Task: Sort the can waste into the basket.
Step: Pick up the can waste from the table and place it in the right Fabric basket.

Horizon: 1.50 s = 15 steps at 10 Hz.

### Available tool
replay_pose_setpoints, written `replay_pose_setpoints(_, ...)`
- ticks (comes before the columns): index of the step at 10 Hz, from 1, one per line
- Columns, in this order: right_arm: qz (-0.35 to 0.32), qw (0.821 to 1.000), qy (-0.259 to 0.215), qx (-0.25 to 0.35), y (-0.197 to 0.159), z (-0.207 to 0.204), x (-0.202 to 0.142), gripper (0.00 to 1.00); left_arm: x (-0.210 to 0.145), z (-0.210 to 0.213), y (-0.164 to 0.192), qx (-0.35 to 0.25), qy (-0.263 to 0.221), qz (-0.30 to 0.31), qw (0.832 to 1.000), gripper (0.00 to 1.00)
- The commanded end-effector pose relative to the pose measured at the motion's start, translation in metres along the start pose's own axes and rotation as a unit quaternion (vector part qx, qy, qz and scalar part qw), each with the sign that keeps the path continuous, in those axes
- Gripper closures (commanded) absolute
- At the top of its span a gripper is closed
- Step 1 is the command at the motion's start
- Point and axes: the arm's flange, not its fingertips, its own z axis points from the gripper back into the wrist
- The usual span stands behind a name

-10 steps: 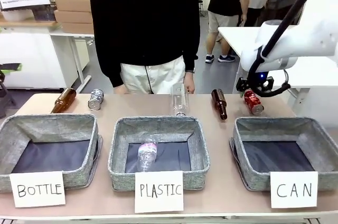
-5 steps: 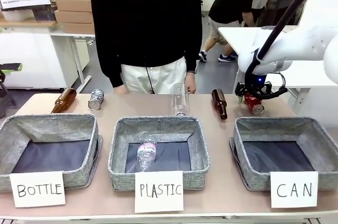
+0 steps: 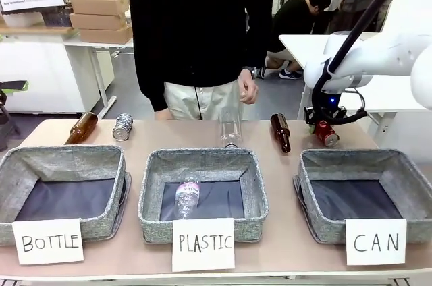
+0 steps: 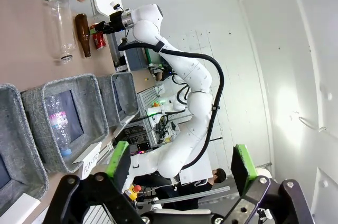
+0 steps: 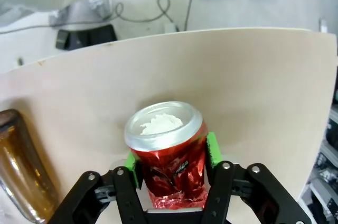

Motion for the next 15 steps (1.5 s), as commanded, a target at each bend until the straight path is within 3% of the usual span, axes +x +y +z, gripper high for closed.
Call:
replay_pose_setpoints(1, 0.010, 1.000, 0.012, 0.002, -0.002, -0.002, 0.009, 1.00, 0.000, -0.001, -0.002, -0.012, -0.003, -0.010, 1.000, 0.00)
replay_pose_setpoints(6, 0.018, 1.000, 0.000, 0.001, -0.002, 0.010, -0.001, 0.96, 0.000, -0.001, -0.002, -0.012, -0.003, -0.010, 1.000, 0.00)
replay_pose_setpoints(8, 0.016, 0.996, -0.033, 0.077, -0.023, 0.092, -0.057, 0.96, 0.000, -0.001, -0.002, -0.012, -0.003, -0.010, 1.000, 0.00)
replay_pose_setpoints(9, 0.065, 0.992, -0.053, 0.095, -0.040, 0.137, -0.099, 0.96, 0.000, -0.001, -0.002, -0.012, -0.003, -0.010, 1.000, 0.00)
replay_pose_setpoints(10, 0.141, 0.983, -0.027, 0.111, -0.055, 0.162, -0.136, 0.96, 0.000, -0.001, -0.002, -0.012, -0.003, -0.010, 1.000, 0.00)
replay_pose_setpoints(11, 0.210, 0.971, 0.009, 0.112, -0.069, 0.174, -0.169, 0.96, 0.000, -0.001, -0.002, -0.012, -0.003, -0.010, 1.000, 0.00)
replay_pose_setpoints(12, 0.276, 0.953, -0.002, 0.124, -0.078, 0.177, -0.200, 0.96, 0.000, -0.001, -0.002, -0.012, -0.003, -0.010, 1.000, 0.00)
replay_pose_setpoints(13, 0.296, 0.945, -0.017, 0.137, -0.081, 0.170, -0.230, 0.96, 0.000, -0.001, -0.002, -0.012, -0.003, -0.010, 1.000, 0.00)
replay_pose_setpoints(15, 0.305, 0.937, -0.040, 0.164, -0.080, 0.153, -0.256, 0.96, 0.000, -0.001, -0.002, -0.012, -0.003, -0.010, 1.000, 0.00)
